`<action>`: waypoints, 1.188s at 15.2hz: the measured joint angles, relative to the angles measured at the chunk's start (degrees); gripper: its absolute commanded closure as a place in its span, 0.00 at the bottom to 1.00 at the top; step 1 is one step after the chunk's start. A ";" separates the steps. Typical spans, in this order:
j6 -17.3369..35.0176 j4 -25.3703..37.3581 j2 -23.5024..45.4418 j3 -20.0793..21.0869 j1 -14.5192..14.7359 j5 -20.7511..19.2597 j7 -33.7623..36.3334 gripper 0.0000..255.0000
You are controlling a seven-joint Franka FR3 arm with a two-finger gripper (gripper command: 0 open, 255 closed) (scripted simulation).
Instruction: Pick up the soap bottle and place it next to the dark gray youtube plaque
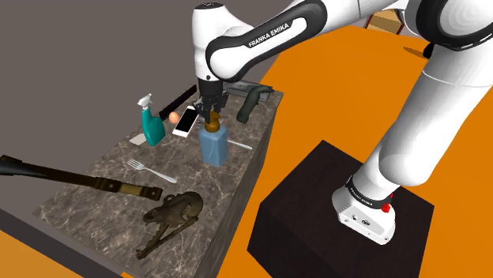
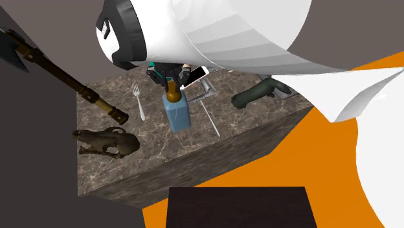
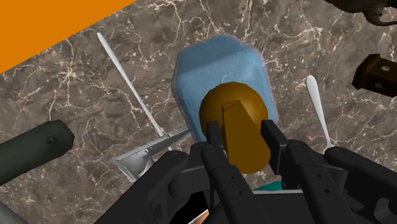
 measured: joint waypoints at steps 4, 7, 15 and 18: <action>-2.92 1.48 -1.54 0.08 -0.17 0.71 -0.53 1.00; -5.04 2.87 -2.33 0.20 -0.13 1.06 -0.61 1.00; -10.76 6.70 -4.34 0.23 -0.30 1.92 -1.24 1.00; -13.02 8.58 -4.75 0.27 -0.28 2.09 -1.28 1.00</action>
